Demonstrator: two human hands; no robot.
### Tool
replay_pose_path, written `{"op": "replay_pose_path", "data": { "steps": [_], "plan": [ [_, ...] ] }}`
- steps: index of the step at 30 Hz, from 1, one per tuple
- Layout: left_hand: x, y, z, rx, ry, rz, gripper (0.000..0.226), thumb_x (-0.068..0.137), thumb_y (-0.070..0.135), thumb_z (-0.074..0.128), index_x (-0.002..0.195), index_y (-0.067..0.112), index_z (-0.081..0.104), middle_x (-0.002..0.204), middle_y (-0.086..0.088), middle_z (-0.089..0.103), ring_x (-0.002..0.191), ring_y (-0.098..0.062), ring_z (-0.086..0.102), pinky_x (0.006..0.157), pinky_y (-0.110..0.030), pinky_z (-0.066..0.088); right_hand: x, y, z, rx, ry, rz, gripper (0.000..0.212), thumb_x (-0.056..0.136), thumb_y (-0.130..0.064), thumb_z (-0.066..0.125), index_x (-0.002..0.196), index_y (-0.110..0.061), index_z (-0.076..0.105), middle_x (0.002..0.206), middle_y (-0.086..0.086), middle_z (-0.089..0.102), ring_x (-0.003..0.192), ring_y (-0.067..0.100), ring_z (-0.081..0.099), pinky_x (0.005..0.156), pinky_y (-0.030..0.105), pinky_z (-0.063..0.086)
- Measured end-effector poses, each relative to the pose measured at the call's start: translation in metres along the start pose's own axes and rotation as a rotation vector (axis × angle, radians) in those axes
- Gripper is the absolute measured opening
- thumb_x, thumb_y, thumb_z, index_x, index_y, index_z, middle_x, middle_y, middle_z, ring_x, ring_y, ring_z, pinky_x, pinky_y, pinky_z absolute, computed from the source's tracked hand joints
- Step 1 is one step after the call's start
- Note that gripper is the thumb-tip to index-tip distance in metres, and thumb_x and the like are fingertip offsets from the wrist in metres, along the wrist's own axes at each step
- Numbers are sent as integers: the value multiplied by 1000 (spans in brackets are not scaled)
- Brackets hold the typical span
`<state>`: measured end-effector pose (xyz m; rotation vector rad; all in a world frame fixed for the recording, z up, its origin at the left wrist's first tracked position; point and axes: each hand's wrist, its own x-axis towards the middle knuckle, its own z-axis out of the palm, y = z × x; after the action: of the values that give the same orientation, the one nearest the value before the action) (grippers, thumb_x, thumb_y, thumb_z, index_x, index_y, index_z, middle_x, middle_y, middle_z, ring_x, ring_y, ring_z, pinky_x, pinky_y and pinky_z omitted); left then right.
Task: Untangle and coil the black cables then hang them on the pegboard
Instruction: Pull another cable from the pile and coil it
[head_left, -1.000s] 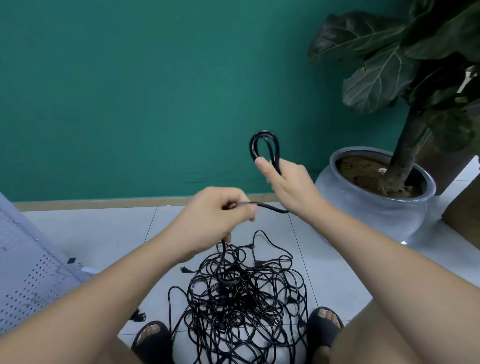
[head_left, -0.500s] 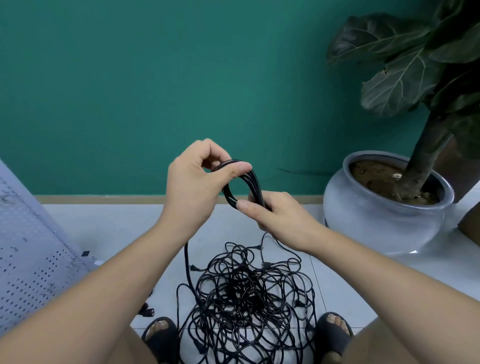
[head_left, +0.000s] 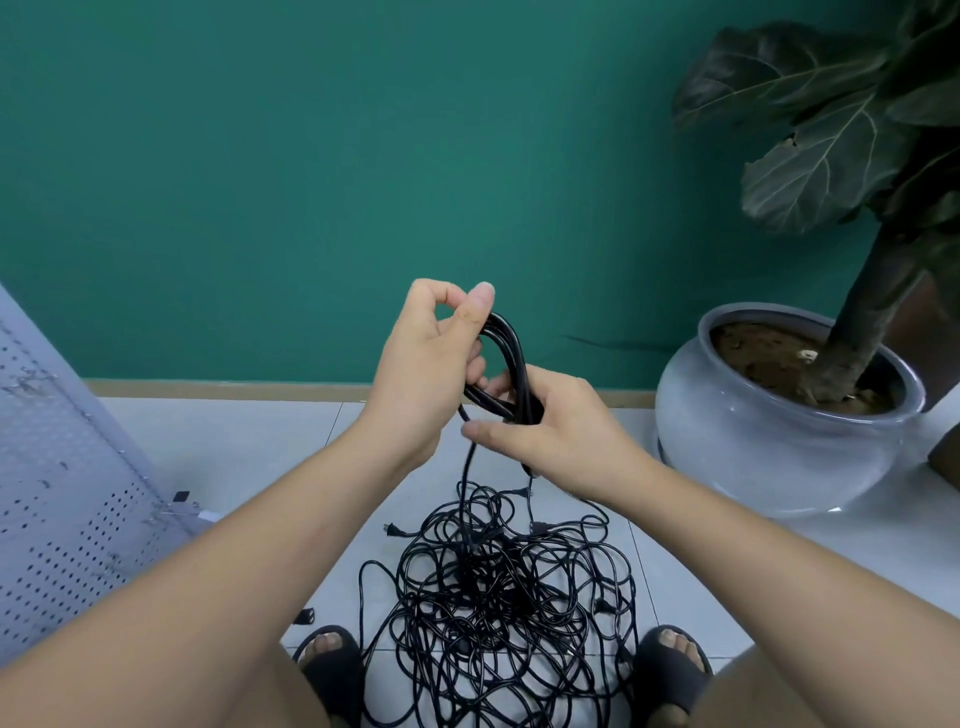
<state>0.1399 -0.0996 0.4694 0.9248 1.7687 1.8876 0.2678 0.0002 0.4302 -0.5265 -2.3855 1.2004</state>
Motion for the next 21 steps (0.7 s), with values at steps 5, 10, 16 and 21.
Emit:
{"op": "replay_pose_path", "data": {
  "steps": [5,10,16,21],
  "plan": [
    [2,4,11,-200,-23,-133,27,109,40,61,105,17,48,64,9,32,54,-13,26,51,-26,28,4,-4,5,134,-126,89,27,97,-22,77,86,-6,59,61,-10,35,56,14,31,54,26,28],
    [10,5,13,-259,-51,-193,23,110,35,59,102,18,46,66,6,26,53,-12,19,48,-25,18,7,-9,10,131,-163,149,27,99,-18,69,82,1,59,64,-11,60,64,15,60,65,30,46],
    [15,4,13,-307,-107,-176,21,113,36,52,112,15,49,65,6,34,55,-12,29,52,-25,33,5,-9,9,248,-140,194,32,103,-15,59,72,-9,53,58,9,57,48,28,58,57,33,48],
    [14,-5,11,-306,-168,-159,43,114,51,40,125,12,56,88,-9,62,80,-22,64,73,-35,56,7,-6,2,309,-18,157,31,101,-17,60,73,-13,50,57,9,47,37,26,49,56,44,42]
  ]
}}
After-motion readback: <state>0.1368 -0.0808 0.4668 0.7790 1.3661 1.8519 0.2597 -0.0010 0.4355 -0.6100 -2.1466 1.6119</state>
